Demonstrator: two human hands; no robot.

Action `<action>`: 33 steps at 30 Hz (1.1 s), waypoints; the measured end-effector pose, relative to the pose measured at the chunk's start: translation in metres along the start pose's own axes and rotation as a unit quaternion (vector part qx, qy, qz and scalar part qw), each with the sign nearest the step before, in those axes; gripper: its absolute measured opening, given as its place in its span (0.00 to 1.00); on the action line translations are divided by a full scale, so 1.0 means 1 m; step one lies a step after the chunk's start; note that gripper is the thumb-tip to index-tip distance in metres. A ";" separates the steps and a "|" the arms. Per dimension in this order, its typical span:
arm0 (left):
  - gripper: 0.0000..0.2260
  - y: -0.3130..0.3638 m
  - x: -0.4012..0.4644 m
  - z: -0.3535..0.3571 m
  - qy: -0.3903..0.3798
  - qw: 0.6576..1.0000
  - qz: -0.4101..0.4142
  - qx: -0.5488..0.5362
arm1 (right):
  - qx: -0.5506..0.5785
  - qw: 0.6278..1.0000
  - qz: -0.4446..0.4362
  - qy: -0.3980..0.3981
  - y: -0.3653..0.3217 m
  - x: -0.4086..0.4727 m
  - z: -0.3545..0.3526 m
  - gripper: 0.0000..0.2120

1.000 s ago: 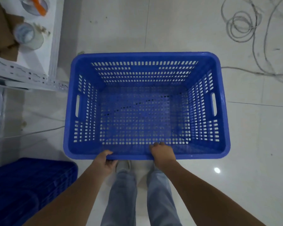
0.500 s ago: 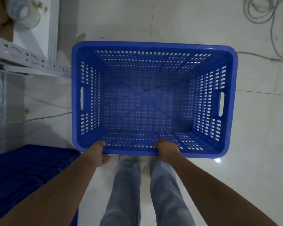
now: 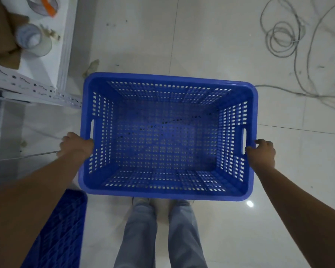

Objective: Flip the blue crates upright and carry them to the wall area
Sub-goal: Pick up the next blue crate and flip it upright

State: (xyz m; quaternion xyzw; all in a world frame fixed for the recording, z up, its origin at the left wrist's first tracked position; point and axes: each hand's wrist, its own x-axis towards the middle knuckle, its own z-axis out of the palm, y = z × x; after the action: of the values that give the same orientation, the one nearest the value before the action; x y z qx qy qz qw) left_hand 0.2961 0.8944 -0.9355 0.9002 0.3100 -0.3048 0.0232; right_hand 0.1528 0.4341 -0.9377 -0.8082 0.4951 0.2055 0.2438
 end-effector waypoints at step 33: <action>0.15 -0.007 -0.104 -0.232 -0.434 0.797 0.106 -0.406 | 0.184 0.976 0.113 0.041 0.015 -0.136 -0.243 0.09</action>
State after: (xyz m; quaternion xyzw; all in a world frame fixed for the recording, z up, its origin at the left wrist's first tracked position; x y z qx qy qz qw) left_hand 0.3513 0.8971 -0.6873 0.6088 0.2654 -0.5058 0.5506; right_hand 0.1036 0.3787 -0.6687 -0.6961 0.6220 0.1041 0.3432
